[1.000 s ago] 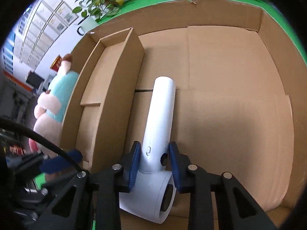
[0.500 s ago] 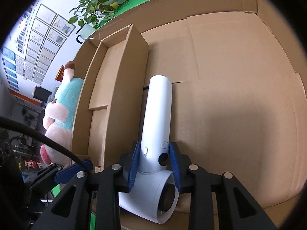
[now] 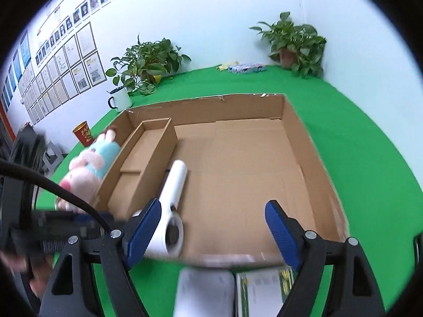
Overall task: Organize objects
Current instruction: 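Lower the hair dryer beside the insert tray and open the right tool, then move the right tool to the white rectangular plastic case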
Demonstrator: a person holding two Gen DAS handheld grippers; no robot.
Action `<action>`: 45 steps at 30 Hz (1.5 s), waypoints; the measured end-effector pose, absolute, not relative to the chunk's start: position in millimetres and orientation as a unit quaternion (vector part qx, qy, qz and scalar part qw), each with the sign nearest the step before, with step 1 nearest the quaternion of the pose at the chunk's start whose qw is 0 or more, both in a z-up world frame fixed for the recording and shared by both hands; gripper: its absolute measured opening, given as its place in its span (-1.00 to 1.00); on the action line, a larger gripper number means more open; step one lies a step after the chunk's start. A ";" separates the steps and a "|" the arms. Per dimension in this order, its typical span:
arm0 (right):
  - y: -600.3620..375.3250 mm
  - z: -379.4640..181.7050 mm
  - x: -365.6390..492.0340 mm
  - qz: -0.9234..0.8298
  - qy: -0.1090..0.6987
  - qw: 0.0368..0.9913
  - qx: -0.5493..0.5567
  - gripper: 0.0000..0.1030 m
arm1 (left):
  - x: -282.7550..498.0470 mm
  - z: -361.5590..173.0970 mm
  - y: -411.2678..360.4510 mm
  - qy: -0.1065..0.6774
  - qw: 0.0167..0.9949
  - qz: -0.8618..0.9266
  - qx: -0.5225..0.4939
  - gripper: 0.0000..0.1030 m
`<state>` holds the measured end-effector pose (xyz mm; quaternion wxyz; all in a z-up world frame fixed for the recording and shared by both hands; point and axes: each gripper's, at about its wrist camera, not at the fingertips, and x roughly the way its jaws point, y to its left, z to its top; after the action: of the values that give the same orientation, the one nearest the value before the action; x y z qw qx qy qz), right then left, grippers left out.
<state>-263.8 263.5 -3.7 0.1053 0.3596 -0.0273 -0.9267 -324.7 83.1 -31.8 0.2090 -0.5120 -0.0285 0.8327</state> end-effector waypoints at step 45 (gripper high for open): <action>221.7 -50.2 -157.1 -0.915 0.039 0.226 0.331 0.70 | -188.1 -7.3 60.1 -0.037 0.163 0.927 -0.336 0.73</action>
<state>-157.1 221.7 -50.2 0.2259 0.3314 0.0394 -0.9152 -188.1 60.1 -7.3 0.1633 -0.3363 -0.0368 0.9267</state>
